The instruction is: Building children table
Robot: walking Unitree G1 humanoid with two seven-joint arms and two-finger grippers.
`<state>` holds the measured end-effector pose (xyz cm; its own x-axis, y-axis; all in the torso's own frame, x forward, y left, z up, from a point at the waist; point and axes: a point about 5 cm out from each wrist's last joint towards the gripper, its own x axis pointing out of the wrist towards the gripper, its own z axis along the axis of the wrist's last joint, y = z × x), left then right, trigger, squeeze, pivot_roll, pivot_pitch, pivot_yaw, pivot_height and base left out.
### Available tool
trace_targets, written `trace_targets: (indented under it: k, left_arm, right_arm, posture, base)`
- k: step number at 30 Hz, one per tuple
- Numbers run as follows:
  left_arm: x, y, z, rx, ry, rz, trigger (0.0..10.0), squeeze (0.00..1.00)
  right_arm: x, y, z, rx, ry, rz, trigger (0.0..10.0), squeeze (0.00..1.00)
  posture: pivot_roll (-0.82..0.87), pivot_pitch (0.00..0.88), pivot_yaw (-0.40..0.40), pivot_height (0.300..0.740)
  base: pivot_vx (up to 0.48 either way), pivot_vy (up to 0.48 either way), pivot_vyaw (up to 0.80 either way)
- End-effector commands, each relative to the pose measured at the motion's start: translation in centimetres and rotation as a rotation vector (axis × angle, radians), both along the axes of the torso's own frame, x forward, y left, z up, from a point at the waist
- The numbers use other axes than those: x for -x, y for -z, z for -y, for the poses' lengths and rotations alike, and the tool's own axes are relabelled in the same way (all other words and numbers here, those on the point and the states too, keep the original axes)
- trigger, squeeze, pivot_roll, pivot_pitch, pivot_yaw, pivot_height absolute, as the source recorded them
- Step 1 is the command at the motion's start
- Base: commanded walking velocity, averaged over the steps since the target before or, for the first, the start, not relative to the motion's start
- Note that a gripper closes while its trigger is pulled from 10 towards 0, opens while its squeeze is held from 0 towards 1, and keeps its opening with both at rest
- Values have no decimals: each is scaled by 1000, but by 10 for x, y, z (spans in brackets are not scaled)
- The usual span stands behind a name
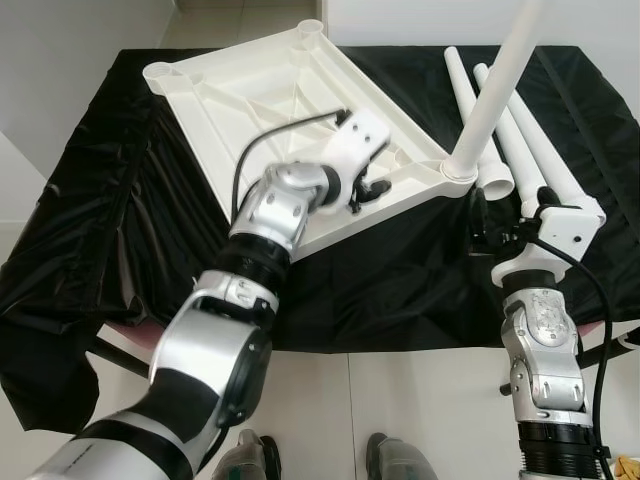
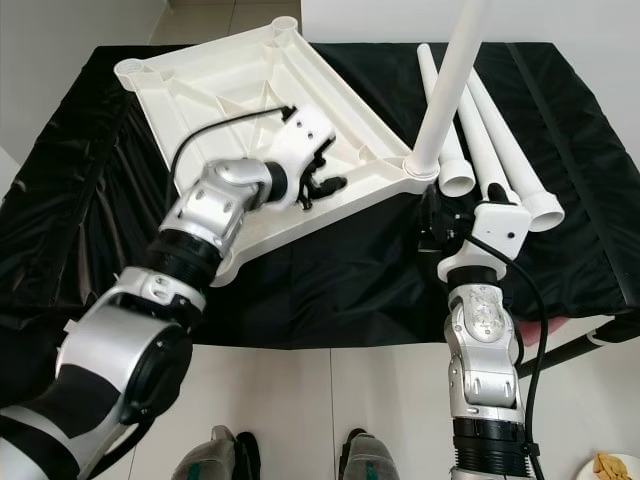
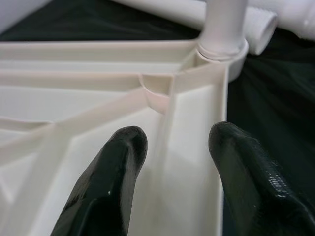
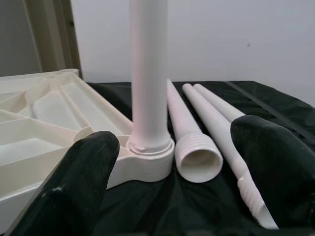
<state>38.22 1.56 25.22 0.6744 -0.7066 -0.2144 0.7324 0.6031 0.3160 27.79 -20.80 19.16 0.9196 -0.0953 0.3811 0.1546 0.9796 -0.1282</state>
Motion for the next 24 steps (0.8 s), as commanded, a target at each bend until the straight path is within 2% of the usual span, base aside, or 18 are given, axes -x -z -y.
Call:
trace_targets:
  k: [1,2,3,4,5,7,9,12,13,16,17,20,23,24]
  left_arm:
    - [-15,-14,-25,3,-425,190,10000,0]
    - [-19,-18,-35,-38,-471,222,10000,0]
    - [-19,-18,-35,-38,-471,222,10000,0]
    - [-22,-20,-48,-82,-519,246,10000,0]
    - [-22,-20,-48,-82,-519,246,10000,0]
    - [-26,-23,-71,-169,-603,285,10000,0]
    - [-27,-23,-88,-214,-657,295,10000,0]
    - [-28,-23,-93,-225,-675,294,10000,0]
    - [-28,-22,-100,-240,-698,289,10000,0]
    - [-27,-21,-107,-258,-715,277,10000,0]
    - [-27,-20,-115,-265,-740,265,10000,0]
    - [-24,-15,-131,-349,-755,256,10000,0]
    - [-23,-13,-132,-368,-751,249,10000,0]
    - [-23,-10,-134,-399,-752,243,10000,0]
  right_arm:
    - [1,3,-3,-4,-15,-5,10000,0]
    - [2,4,-4,-7,-23,-12,10000,0]
    - [2,4,-4,-7,-23,-12,10000,0]
    - [2,5,-6,-9,-27,-15,10000,0]
    - [2,5,-6,-9,-27,-15,10000,0]
    - [3,7,-8,-13,-34,-21,10000,0]
    - [3,8,-9,-14,-38,-25,10000,0]
    - [3,8,-9,-15,-40,-27,10000,0]
    - [3,8,-9,-14,-44,-29,10000,0]
    - [3,8,-10,-13,-47,-30,10000,0]
    - [3,8,-10,-13,-49,-31,10000,0]
    - [3,7,-9,-11,-49,-33,10000,0]
    - [3,7,-9,-10,-49,-33,10000,0]
    - [3,7,-9,-11,-50,-32,10000,0]
  posture:
    - [-110,121,77,740]
    - [-110,121,77,740]
    - [-110,121,77,740]
    - [-106,125,80,740]
    - [-106,125,80,740]
    - [-101,130,82,740]
    - [-100,132,83,740]
    - [-100,132,83,740]
    - [-101,133,84,740]
    - [-103,134,85,740]
    - [-102,137,85,740]
    - [-99,144,84,740]
    - [-99,144,84,740]
    - [-99,144,84,740]
  base:
    - [0,0,0]
    - [0,0,0]
    - [0,0,0]
    - [0,0,0]
    - [0,0,0]
    - [0,0,0]
    - [0,0,0]
    - [0,0,0]
    - [0,0,0]
    - [0,0,0]
    - [0,0,0]
    - [0,0,0]
    - [0,0,0]
    - [0,0,0]
